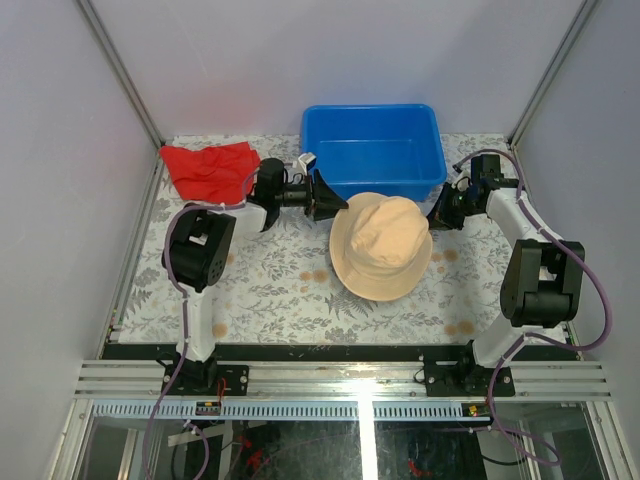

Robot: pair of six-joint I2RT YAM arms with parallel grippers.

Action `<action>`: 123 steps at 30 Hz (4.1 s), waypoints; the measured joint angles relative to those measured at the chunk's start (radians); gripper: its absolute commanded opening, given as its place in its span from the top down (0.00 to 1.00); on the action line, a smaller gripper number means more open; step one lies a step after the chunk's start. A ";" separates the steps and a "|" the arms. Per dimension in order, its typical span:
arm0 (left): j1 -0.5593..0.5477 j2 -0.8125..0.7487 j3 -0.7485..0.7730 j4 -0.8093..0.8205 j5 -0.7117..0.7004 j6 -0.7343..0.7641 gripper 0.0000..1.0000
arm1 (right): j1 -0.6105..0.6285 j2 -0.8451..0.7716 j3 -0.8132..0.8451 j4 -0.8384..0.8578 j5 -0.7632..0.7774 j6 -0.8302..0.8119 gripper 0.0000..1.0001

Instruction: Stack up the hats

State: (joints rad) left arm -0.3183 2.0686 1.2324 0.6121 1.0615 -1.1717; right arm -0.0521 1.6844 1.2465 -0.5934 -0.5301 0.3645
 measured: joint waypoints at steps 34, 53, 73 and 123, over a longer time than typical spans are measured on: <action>-0.006 -0.150 -0.366 0.187 -0.010 -0.028 1.00 | -0.210 -0.289 -0.323 0.134 -0.203 0.197 0.30; -0.006 -0.151 -0.399 0.159 -0.022 0.017 1.00 | -0.231 -0.397 -0.658 0.444 -0.430 0.439 0.87; -0.006 -0.138 -0.399 0.108 -0.037 0.090 0.94 | -0.236 -0.285 -0.647 0.444 -0.459 0.374 0.86; 0.478 -1.247 -0.715 -0.809 -1.154 0.877 0.00 | -0.090 -0.526 -0.337 0.003 0.211 0.174 0.01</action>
State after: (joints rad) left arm 0.1593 0.8215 0.5171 -0.1967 -0.0925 -0.2951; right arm -0.1421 1.1580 0.9092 -0.5900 -0.3195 0.5388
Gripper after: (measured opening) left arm 0.996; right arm 0.993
